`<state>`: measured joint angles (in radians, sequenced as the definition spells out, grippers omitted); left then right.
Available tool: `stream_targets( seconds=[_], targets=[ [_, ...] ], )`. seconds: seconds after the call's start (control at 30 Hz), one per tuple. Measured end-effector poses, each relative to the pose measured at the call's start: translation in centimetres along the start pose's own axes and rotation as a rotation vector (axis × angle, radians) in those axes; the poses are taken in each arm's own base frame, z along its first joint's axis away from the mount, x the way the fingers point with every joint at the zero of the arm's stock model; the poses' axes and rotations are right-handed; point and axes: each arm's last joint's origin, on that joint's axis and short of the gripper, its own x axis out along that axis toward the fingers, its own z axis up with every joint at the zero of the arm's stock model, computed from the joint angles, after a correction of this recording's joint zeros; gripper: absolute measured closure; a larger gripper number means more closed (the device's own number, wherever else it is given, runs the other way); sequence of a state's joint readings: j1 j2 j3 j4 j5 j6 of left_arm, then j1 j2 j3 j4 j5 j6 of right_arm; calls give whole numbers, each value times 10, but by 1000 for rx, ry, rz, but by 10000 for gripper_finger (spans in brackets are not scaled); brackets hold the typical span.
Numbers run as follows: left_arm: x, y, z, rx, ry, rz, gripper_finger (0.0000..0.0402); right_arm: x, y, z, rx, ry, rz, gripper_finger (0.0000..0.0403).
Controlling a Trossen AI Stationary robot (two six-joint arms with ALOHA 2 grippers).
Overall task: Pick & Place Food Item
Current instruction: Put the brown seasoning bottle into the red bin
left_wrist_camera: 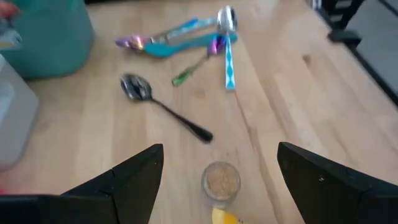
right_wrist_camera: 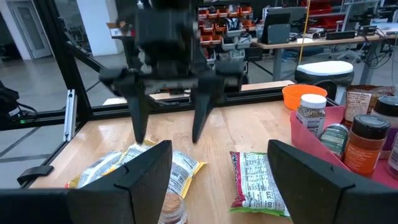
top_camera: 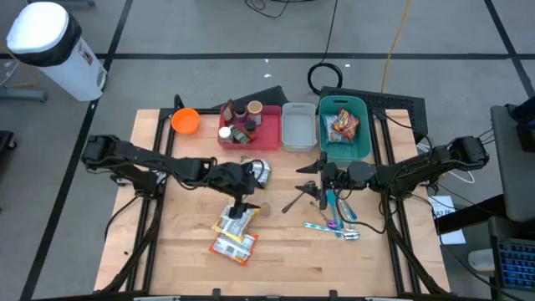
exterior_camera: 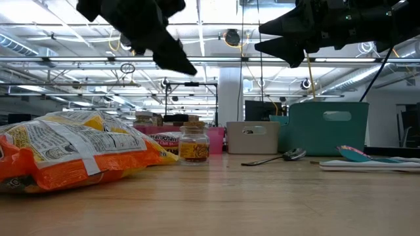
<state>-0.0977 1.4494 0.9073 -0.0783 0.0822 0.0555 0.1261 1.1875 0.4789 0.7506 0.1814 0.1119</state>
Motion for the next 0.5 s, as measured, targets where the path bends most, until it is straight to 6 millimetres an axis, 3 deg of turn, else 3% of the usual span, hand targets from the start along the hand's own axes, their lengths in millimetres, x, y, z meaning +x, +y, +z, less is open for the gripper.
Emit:
stream_targets(
  seconds=[0.5],
  targets=[
    [54,1,-37,-26,186,-17,78,0,0,0,0,0,0,147]
  ],
)
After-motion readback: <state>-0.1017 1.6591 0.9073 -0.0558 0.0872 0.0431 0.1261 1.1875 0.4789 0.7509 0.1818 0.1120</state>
